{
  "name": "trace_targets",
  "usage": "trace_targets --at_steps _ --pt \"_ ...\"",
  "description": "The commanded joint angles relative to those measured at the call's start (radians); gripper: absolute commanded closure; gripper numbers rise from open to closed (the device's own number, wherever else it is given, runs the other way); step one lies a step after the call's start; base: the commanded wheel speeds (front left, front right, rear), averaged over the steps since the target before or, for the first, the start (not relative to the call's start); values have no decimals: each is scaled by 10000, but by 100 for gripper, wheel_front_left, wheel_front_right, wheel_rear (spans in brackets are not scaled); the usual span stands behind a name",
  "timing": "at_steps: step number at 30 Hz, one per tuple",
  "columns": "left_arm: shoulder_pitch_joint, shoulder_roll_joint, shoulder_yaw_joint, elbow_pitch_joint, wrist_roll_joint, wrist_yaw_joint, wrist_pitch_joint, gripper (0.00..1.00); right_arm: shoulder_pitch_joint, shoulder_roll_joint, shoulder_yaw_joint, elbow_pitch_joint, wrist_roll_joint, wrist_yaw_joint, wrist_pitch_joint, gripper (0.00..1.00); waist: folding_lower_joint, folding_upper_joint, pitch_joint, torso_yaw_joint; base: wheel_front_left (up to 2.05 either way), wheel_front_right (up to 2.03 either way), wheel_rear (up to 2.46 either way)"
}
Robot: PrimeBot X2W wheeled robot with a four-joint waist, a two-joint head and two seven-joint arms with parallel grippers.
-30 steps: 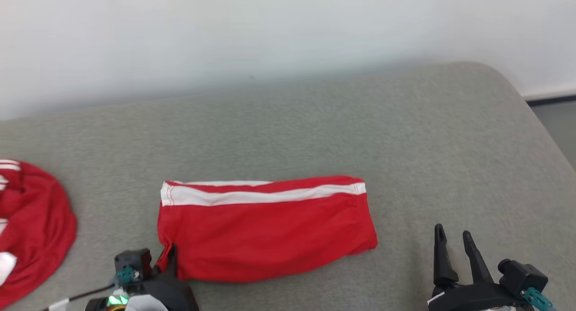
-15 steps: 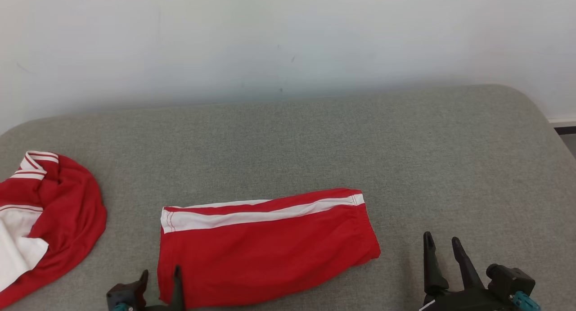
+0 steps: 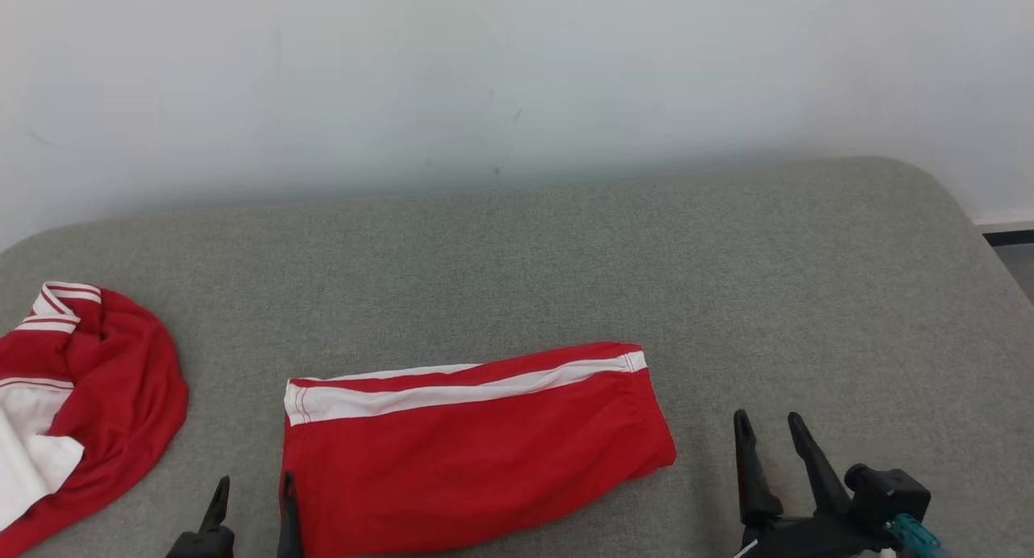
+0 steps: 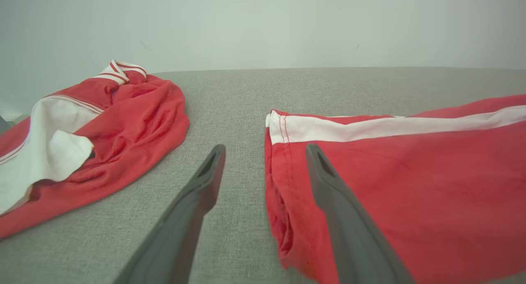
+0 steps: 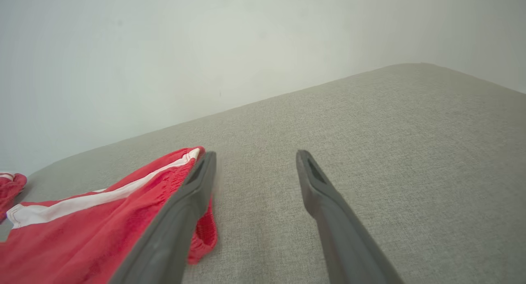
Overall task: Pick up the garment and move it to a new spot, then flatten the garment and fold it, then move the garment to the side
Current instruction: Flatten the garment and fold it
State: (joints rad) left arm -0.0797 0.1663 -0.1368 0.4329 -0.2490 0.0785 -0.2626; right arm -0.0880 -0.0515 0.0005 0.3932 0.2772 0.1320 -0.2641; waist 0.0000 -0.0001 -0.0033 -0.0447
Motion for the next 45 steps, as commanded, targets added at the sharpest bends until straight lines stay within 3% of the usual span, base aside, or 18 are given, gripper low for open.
trace_targets --at_steps 1,11,19,28,38,39,40,41,42,43,45 --pt "142 -37 56 -71 63 -38 -32 0 -94 10 43 -19 -70 -27 0 0 0 1 -13 13 0 0 0" --pt "872 -644 807 -339 714 -587 -32 0 -591 13 645 678 109 -27 0 0 0 1 -12 514 0 0 0" --pt "636 -941 987 -126 1049 -915 -30 0 -1614 8 896 2517 -266 -27 2 0 0 1 313 1181 0 0 0" --pt "436 -1109 1146 -56 1167 -1117 -32 0 -2742 10 517 4586 -871 -27 2 0 0 1 763 1614 0 0 0" --pt "269 -1158 1152 53 1167 -1192 -32 0 -3351 19 1173 6466 -80 -27 274 2 0 1 1001 1728 0 0 0" --pt "231 -1162 1150 57 1165 -1201 -32 0 -3366 22 1338 6545 176 -27 315 23 0 1 1018 1736 0 0 0" --pt "231 -1162 1150 57 1165 -1201 -32 0 -3366 22 1338 6545 176 -27 315 23 0 1 1018 1736 0 0 0" --pt "205 -1161 1147 62 1161 -1208 -31 0 -3375 28 1463 6599 389 -27 326 65 0 1 1033 1737 0 0 0" --pt "185 -1162 1145 73 1144 -1190 -32 0 -3401 34 1606 6648 548 -27 324 95 0 1 1044 1731 0 0 0" --pt "174 -1163 1147 87 1124 -1195 -32 0 -3426 48 1713 6686 752 -27 314 100 0 1 1048 1720 0 0 0" --pt "174 -1164 1139 114 1084 -1203 -32 0 -3455 39 1807 6778 982 -27 270 100 0 1 1055 1693 0 0 0"
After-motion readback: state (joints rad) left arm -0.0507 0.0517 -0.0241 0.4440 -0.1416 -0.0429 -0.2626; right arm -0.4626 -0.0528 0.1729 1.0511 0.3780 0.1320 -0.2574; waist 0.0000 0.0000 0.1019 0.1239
